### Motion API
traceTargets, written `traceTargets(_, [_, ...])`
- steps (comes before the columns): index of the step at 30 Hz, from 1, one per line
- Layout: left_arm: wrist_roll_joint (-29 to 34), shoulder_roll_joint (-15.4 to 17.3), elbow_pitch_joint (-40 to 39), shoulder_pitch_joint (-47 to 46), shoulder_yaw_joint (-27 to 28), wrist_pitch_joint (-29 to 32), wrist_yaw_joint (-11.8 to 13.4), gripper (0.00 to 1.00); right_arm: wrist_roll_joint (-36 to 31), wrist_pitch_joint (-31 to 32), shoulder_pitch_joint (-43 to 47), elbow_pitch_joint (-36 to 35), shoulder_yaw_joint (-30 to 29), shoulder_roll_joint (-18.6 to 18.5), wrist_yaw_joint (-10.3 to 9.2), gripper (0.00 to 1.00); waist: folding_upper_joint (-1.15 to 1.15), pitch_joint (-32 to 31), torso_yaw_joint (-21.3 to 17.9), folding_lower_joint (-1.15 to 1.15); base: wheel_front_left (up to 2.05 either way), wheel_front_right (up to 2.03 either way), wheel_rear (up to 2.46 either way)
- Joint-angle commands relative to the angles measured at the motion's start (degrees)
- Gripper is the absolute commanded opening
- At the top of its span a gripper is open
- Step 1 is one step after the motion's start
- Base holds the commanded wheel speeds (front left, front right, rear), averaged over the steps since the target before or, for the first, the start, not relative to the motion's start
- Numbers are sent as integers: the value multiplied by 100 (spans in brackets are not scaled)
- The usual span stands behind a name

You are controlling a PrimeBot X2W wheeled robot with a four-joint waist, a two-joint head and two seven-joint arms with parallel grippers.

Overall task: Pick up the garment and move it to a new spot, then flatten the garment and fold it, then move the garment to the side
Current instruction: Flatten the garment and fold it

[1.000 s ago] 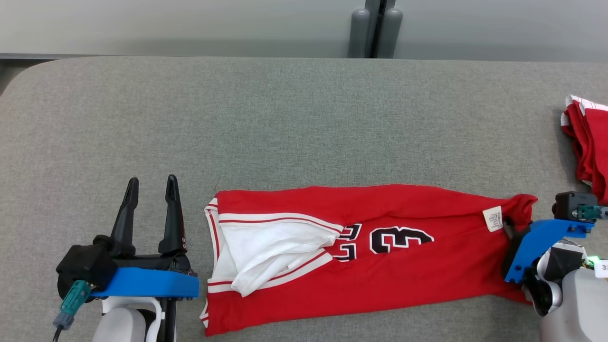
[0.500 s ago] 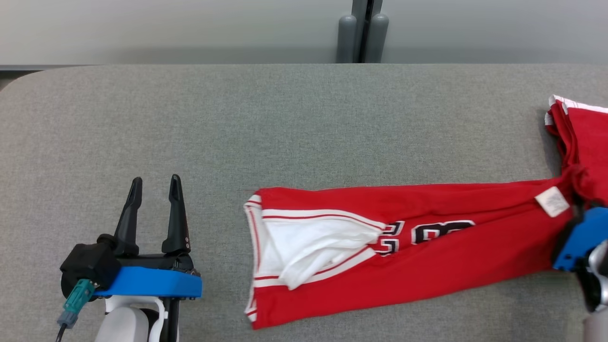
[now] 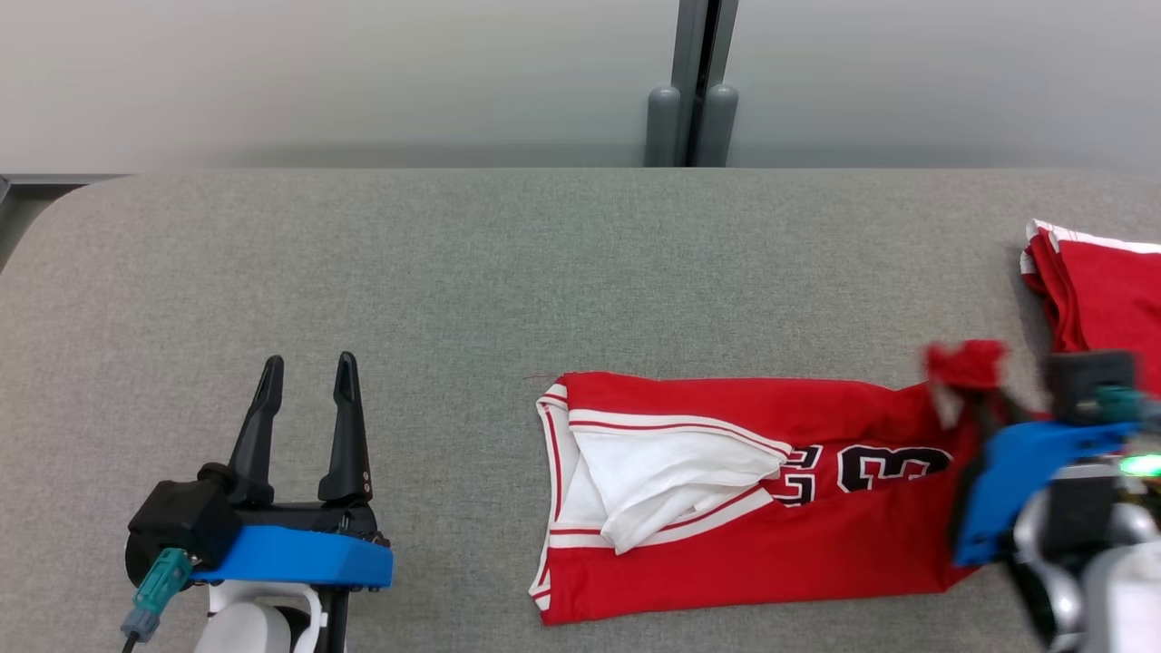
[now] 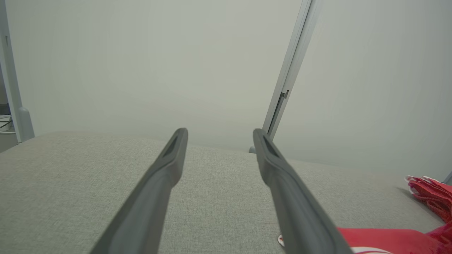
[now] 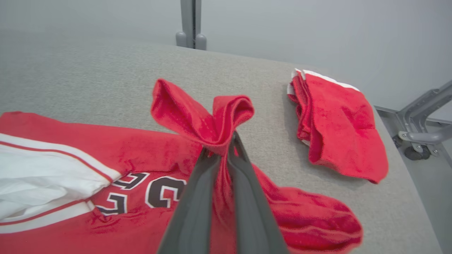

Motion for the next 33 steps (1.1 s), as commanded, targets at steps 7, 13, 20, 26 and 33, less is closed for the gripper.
traceTargets(7, [23, 47, 10, 46, -58, -23, -41, 100, 584, -3, -157, 277, 2102, 45, 1, 0, 0, -125, -7, 1, 0, 0, 0])
traceTargets(13, [-5, 51, 29, 0, -221, -23, -42, 100, 1008, -356, -733, 1139, 2938, 45, 1, 0, 0, -102, 158, 1, 0, 0, 0])
traceTargets(20, [-36, 55, 63, -16, -326, -23, -41, 100, 1312, -730, -1407, 2112, 3286, 45, 1, 0, 0, -51, 405, 1, 0, 0, 0])
traceTargets(26, [-59, 44, 97, -47, -377, -23, -41, 100, 1422, -870, -1625, 2658, 3334, 45, 1, 0, 0, -9, 546, 1, 0, 0, 0])
traceTargets(33, [-87, 56, 143, -142, -328, -23, -41, 100, 2012, -1253, -1748, 2883, 3403, 46, 1, 100, 0, 35, 565, 1, 0, 0, 0])
